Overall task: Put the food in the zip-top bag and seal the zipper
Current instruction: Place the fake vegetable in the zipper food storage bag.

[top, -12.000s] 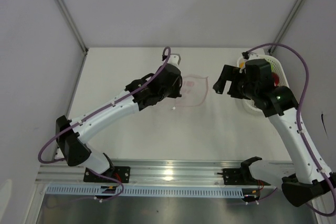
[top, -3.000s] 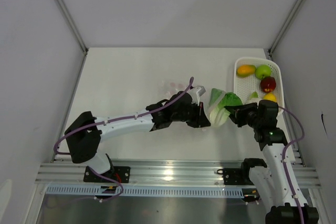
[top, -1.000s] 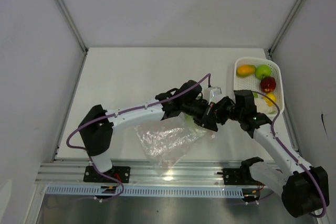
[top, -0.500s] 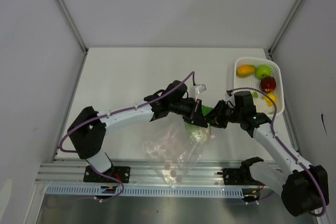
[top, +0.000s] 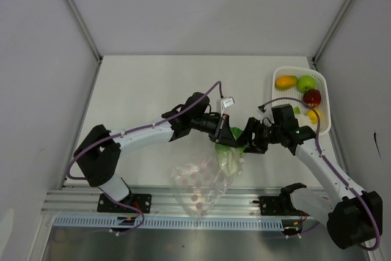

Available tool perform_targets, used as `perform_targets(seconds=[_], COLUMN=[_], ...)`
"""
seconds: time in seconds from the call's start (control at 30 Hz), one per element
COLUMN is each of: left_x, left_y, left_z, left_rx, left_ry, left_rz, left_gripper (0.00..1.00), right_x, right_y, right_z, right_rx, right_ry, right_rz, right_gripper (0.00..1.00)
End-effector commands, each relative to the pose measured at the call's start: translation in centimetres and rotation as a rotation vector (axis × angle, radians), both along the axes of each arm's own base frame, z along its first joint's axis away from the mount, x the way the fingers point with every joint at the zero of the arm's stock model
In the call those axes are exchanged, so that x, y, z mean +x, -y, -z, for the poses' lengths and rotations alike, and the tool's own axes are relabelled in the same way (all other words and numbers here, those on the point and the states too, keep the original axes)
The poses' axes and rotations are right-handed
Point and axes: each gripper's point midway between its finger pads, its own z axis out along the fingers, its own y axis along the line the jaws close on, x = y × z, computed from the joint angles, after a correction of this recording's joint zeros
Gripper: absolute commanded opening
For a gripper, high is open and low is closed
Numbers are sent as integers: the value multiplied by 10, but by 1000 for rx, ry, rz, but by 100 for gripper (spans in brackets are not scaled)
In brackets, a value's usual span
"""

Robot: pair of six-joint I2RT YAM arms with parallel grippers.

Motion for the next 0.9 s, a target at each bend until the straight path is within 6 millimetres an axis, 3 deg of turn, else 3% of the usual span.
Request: perform_targets(seconds=[0.0, 0.2, 0.4, 0.53, 0.57, 0.67, 0.7, 0.73, 0.87], left_x=[11, 9, 6, 5, 5, 4, 3, 1, -1], left_y=[2, -2, -7, -7, -7, -7, -8, -10, -11], left_z=[-18, -11, -2, -8, -9, -15, -18, -20, -25], left_rx=[-69, -66, -52, -67, -69, -81, -87, -90, -97], left_ry=[114, 130, 132, 142, 143, 149, 154, 153, 160], left_rz=[-19, -17, -15, -12, -10, -5, -4, -2, 2], left_gripper=[1, 1, 1, 1, 1, 1, 1, 1, 1], right_x=[10, 21, 26, 20, 14, 12, 6, 8, 10], right_y=[-3, 17, 53, 60, 62, 58, 56, 55, 53], right_z=[-43, -64, -74, -50, -31, -12, 4, 16, 28], right_rx=[28, 17, -101, -117, -125, -83, -74, -48, -31], right_ry=[112, 147, 190, 123, 78, 37, -6, -20, -52], right_rz=[-32, 59, 195, 258, 273, 313, 315, 343, 355], right_gripper=[64, 71, 67, 56, 50, 44, 40, 38, 38])
